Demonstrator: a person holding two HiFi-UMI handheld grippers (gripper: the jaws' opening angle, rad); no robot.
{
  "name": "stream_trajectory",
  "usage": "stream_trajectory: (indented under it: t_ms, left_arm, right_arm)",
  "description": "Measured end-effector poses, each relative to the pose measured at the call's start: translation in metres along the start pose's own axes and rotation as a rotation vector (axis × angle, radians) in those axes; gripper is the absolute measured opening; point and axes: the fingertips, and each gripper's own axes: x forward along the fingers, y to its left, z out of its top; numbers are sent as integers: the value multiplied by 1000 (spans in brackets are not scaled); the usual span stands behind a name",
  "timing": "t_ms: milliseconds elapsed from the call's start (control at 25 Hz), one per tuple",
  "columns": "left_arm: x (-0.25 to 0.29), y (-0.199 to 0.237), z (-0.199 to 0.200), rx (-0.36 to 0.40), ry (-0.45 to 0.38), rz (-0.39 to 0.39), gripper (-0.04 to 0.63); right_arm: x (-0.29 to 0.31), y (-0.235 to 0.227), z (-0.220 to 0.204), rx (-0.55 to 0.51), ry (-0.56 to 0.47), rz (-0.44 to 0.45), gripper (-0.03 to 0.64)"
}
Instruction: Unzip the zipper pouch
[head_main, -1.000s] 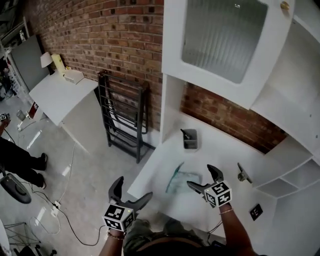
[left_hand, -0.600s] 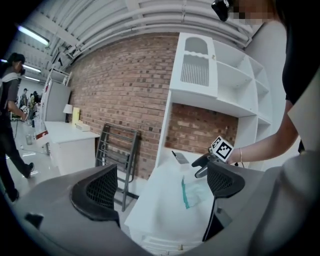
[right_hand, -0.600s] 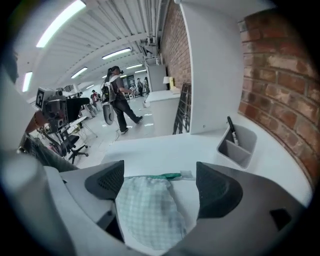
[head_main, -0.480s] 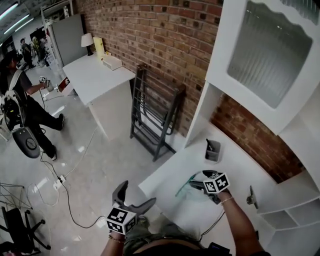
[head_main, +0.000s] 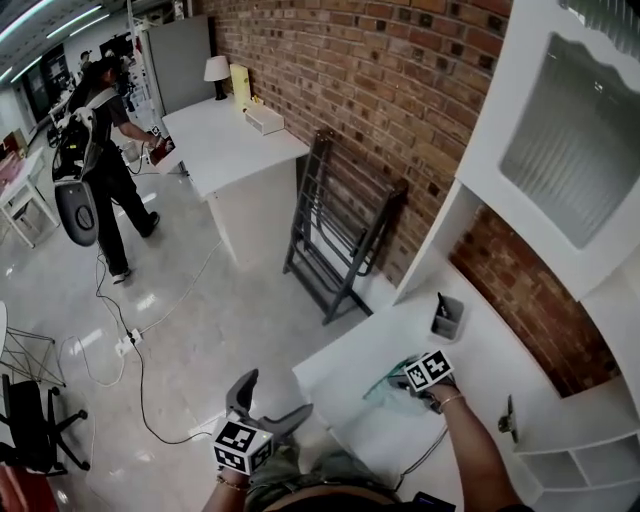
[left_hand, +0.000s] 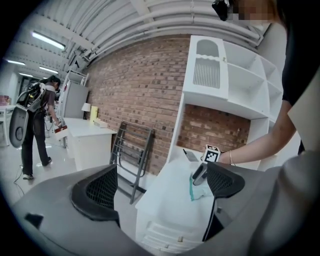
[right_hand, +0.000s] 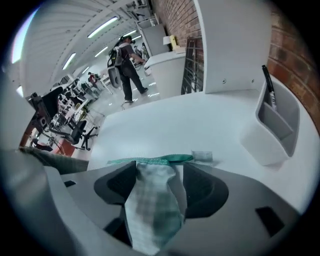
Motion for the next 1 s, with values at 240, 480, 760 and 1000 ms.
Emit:
stream_trajectory:
  t_ms: [240,480,760,1000]
  left_arm:
    - [-2,-5,-8,-34,-6,-13,560]
    - [17,-34,-4,5,-10,-67,560]
    - [26,-67,-8,25,1,-123,560]
    - [33,-83,-15,39,26,-171,560]
  right_arm:
    - [11,6,-5,-86,47,-51,230]
    - [-1,12,-9,-173,-29,-110,109]
    - [-33,22,-12,-145,-207,-109,51]
    - [-71,32,-17,-136,-350,-136,48]
